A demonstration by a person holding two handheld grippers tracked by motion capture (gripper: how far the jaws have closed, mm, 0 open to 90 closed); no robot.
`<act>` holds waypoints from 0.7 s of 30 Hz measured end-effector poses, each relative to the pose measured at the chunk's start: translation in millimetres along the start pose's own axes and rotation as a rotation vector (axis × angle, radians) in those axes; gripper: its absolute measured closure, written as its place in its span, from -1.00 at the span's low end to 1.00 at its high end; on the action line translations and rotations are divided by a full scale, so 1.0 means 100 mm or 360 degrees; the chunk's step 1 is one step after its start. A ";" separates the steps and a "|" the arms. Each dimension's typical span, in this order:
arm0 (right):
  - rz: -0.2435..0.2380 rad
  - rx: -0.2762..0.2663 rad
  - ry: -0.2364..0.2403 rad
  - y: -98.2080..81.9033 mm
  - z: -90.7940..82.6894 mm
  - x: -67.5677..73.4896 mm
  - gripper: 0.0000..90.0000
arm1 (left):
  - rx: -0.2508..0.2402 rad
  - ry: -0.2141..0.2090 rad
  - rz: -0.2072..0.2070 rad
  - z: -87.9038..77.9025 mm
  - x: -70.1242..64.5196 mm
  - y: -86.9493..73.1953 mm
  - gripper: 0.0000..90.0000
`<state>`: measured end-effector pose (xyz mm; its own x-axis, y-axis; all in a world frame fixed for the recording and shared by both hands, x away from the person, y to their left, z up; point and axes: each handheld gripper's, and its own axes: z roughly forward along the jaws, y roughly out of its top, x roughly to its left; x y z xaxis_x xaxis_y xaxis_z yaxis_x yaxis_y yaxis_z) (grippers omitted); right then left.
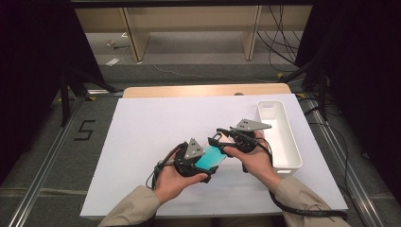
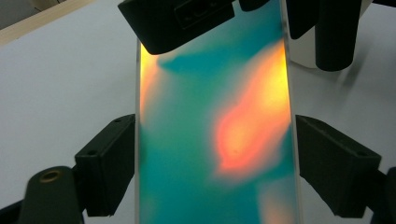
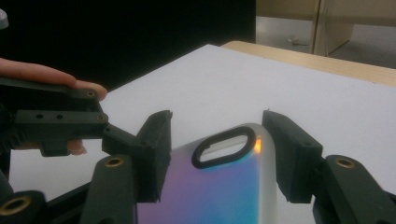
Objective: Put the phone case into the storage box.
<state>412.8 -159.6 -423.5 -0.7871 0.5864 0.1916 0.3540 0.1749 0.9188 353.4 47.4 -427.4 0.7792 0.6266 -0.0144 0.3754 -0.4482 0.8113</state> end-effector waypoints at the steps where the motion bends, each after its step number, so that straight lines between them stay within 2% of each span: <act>1: 0.0006 -0.0004 0.0001 0.00 0.00 0.00 0.03 | -0.0003 -0.0001 -0.0001 0.00 0.00 0.00 -0.62; 14: 0.0054 -0.0012 0.0009 0.02 -0.03 -0.02 0.25 | 0.0002 0.0014 0.0023 0.02 -0.01 -0.01 -0.62; 21: 0.0080 -0.0007 0.0014 0.05 -0.05 -0.02 0.43 | 0.0018 0.0056 0.0091 0.04 -0.01 -0.02 -0.62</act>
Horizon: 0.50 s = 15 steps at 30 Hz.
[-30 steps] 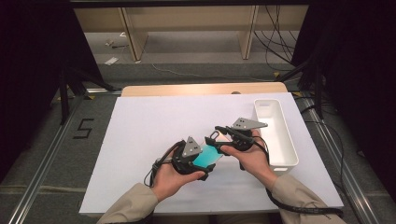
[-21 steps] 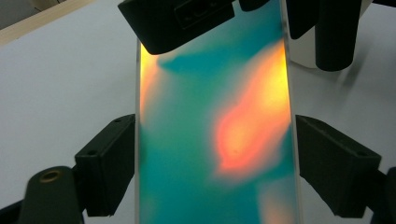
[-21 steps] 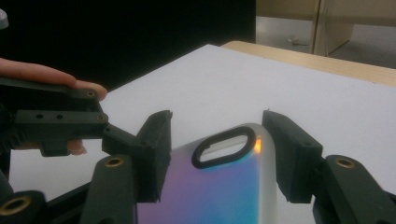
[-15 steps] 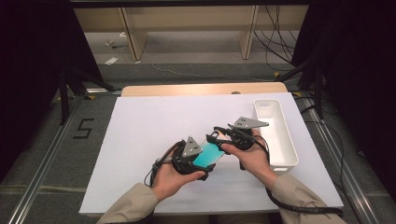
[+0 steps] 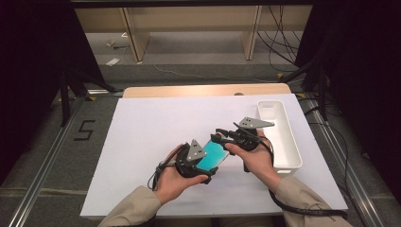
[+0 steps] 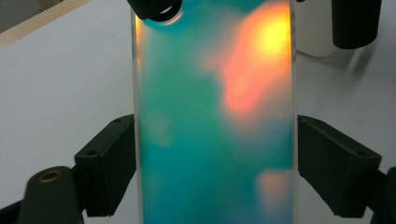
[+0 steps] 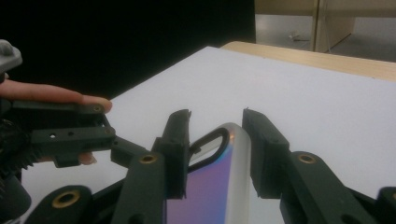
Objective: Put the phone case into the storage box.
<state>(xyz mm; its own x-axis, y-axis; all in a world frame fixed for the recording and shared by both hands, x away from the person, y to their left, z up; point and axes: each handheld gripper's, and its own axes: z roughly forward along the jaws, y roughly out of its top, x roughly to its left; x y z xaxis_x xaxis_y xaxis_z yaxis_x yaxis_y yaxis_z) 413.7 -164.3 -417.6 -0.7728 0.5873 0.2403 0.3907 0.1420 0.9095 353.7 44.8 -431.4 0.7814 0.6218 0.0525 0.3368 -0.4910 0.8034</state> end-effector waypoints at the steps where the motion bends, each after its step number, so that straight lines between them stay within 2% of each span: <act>1: 0.0012 -0.0002 0.0005 0.00 -0.01 0.00 0.45 | 0.0000 0.0000 0.0005 0.00 0.00 0.00 -0.62; 6: 0.0037 -0.0022 0.0011 0.03 -0.02 0.03 0.53 | 0.0002 0.0004 0.0031 0.01 -0.02 0.00 -0.62; 7: 0.0070 -0.0036 0.0021 0.03 -0.03 0.04 0.59 | 0.0004 0.0007 0.0036 0.02 -0.03 0.00 -0.62; 8: 0.0137 -0.0054 0.0048 0.04 -0.04 0.05 0.64 | 0.0001 0.0015 0.0041 0.02 -0.03 -0.01 -0.62; 12: 0.0155 -0.0064 0.0058 0.06 -0.06 0.07 0.67 | -0.0013 0.0035 0.0077 0.03 -0.04 -0.01 -0.63; 15: 0.0201 -0.0098 0.0112 0.09 -0.08 0.10 0.77 | -0.0032 0.0054 0.0111 0.03 -0.03 -0.01 -0.62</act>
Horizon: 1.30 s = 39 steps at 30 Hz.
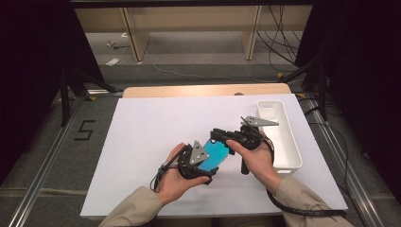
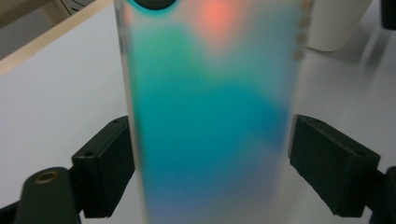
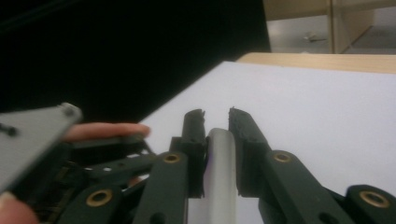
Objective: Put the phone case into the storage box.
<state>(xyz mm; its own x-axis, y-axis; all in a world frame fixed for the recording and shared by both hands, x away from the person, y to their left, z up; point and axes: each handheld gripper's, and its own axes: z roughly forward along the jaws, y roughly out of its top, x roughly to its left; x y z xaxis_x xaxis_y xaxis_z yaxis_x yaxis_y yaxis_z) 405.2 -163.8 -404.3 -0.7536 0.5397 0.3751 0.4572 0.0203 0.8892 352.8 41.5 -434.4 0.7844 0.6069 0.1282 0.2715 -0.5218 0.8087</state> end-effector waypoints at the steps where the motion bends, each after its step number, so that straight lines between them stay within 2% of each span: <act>1: 0.0004 -0.0001 0.0032 0.02 -0.01 0.03 0.78 | -0.0004 0.0001 -0.0012 -0.01 0.01 0.00 -0.58; 2: -0.0083 -0.0005 -0.0013 0.03 -0.02 0.06 0.78 | -0.0021 -0.0027 -0.0027 -0.01 0.03 0.00 -0.66; 3: -0.0087 -0.0023 0.0011 0.05 -0.03 0.08 0.78 | -0.0047 -0.0052 -0.0065 -0.01 0.05 -0.01 -0.68; 4: -0.0065 -0.0034 0.0042 0.07 -0.04 0.09 0.78 | -0.0063 -0.0063 -0.0077 -0.01 0.06 -0.01 -0.69; 5: -0.0089 -0.0037 0.0041 0.08 -0.05 0.11 0.78 | -0.0086 -0.0073 -0.0090 -0.02 0.08 -0.01 -0.71; 6: -0.0158 -0.0030 0.0025 0.10 -0.06 0.13 0.78 | -0.0089 -0.0072 -0.0099 -0.02 0.09 -0.02 -0.74; 11: -0.0259 0.0005 0.0022 0.14 -0.07 0.13 0.78 | -0.0121 -0.0104 -0.0144 -0.03 0.17 -0.06 -0.77; 16: -0.0378 0.0069 0.0054 0.17 -0.07 0.11 0.78 | -0.0120 -0.0099 -0.0152 -0.03 0.22 -0.08 -0.73; 27: -0.0606 0.0176 0.0108 0.25 -0.11 0.08 0.78 | -0.0121 -0.0103 -0.0139 -0.03 0.23 -0.09 -0.66; 39: -0.0697 0.0267 0.0173 0.29 -0.12 0.10 0.78 | -0.0120 -0.0099 -0.0127 -0.02 0.23 -0.10 -0.65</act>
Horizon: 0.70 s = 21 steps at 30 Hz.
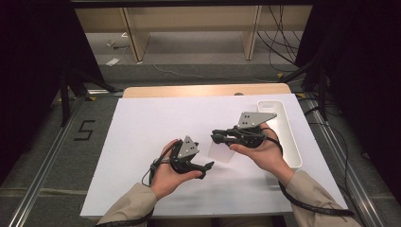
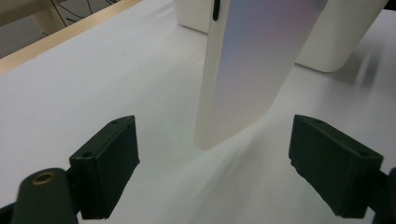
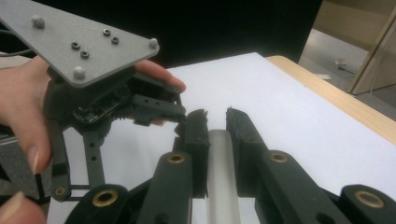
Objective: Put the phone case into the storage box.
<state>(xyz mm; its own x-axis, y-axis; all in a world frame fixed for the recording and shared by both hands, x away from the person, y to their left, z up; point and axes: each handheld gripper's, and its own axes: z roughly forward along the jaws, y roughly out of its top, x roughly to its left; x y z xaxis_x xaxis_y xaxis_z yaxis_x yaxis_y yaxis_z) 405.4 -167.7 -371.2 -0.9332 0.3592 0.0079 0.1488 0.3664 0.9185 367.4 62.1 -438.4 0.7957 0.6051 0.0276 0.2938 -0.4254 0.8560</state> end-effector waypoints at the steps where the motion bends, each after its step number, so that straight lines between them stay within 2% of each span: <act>1: -0.0004 0.0004 0.0011 0.00 0.01 0.00 0.78 | 0.0001 -0.0002 0.0000 0.00 0.00 0.00 -0.65; 9: -0.0011 0.0033 0.0063 -0.01 0.02 -0.01 0.78 | -0.0002 -0.0024 0.0015 0.01 0.00 -0.01 -0.62; 21: -0.0023 0.0046 0.0094 0.00 0.01 -0.02 0.78 | -0.0016 -0.0029 0.0046 0.01 0.01 -0.01 -0.60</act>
<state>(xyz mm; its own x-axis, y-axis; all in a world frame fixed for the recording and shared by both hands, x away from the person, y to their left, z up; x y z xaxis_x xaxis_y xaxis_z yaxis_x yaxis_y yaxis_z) 407.4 -167.9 -371.5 -0.9530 0.3025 0.0188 0.1437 0.3961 0.9069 368.2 61.9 -439.5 0.8131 0.5805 0.0429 0.2655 -0.4355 0.8602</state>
